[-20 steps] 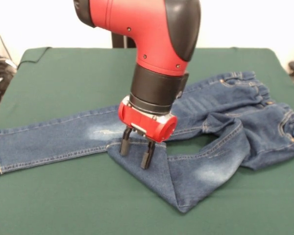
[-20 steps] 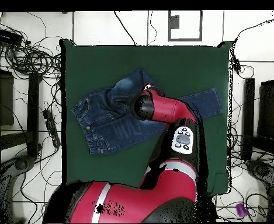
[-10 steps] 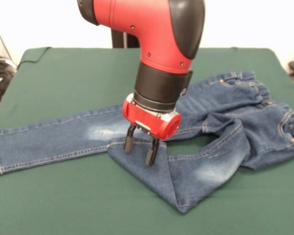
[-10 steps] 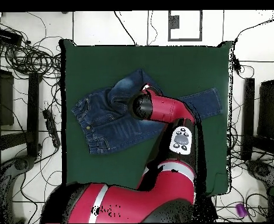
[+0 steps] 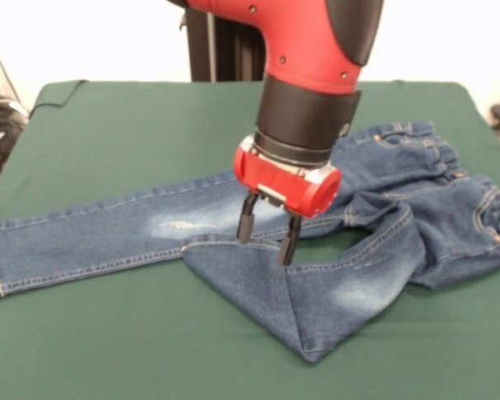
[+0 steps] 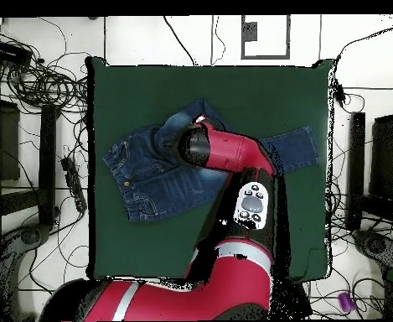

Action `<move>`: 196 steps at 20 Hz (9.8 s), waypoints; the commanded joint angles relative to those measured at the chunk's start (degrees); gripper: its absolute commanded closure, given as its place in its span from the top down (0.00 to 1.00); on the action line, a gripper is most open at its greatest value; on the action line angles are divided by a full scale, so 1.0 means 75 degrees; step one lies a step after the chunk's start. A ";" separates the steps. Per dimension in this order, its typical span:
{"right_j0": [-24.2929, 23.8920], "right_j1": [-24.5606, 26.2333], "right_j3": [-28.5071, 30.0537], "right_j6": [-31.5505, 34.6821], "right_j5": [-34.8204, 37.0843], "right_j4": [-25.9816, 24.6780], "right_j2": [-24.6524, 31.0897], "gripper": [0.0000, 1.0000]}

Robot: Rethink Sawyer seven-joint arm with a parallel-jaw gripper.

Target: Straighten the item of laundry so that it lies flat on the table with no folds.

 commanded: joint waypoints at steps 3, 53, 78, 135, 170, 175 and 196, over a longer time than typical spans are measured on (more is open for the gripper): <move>-0.0030 0.0342 0.0609 0.1143 -0.0342 0.0328 0.1004 1.00; 0.0080 0.0581 0.0013 0.1962 0.2404 0.0297 0.0495 1.00; -0.0344 0.0887 0.0177 0.0732 0.0745 0.0145 0.1030 1.00; -0.3472 -0.2016 0.2075 -0.2955 0.2765 -0.4938 0.5004 1.00; -0.3005 -0.2076 0.2397 -0.0855 0.2435 -0.4982 0.3946 1.00; -0.2775 -0.1973 0.2343 -0.0204 0.2493 -0.4811 0.3471 1.00; -0.3161 -0.1487 0.2806 -0.0269 0.1113 -0.4348 0.2691 1.00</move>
